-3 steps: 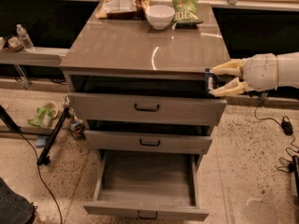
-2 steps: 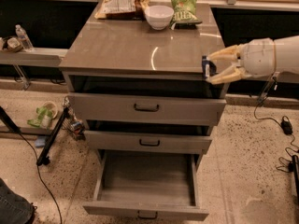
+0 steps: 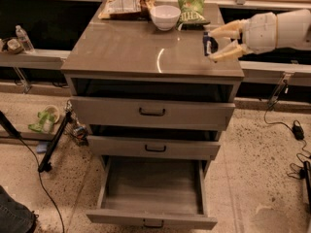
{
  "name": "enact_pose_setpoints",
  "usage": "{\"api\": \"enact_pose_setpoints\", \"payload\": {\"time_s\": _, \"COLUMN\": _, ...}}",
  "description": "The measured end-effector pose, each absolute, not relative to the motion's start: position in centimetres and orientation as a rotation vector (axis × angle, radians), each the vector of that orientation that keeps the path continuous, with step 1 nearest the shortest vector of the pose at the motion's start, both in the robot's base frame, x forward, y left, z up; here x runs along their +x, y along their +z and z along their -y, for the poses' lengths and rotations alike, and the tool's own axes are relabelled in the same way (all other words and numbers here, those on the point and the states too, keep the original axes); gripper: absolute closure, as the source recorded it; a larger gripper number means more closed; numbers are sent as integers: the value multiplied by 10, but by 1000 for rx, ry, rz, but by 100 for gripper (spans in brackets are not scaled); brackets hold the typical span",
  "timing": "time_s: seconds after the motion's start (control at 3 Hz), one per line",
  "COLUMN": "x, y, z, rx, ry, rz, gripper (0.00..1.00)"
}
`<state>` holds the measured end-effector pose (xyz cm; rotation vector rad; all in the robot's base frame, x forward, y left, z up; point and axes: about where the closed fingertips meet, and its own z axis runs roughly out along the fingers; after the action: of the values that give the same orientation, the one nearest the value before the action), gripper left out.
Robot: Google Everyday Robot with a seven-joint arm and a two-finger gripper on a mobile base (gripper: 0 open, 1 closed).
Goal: Pick rxbar blueberry from bottom drawer and place on counter
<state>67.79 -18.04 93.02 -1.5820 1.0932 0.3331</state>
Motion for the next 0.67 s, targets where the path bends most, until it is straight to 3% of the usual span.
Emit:
{"api": "enact_pose_setpoints", "payload": {"time_s": 0.33, "x": 719, "y": 937, "z": 161, "rx": -1571, "ry": 318, "rz": -1078, "gripper": 100}}
{"api": "enact_pose_setpoints", "payload": {"time_s": 0.67, "x": 758, "y": 935, "z": 136, "rx": -1572, "ry": 269, "rz": -1109, "gripper": 83}}
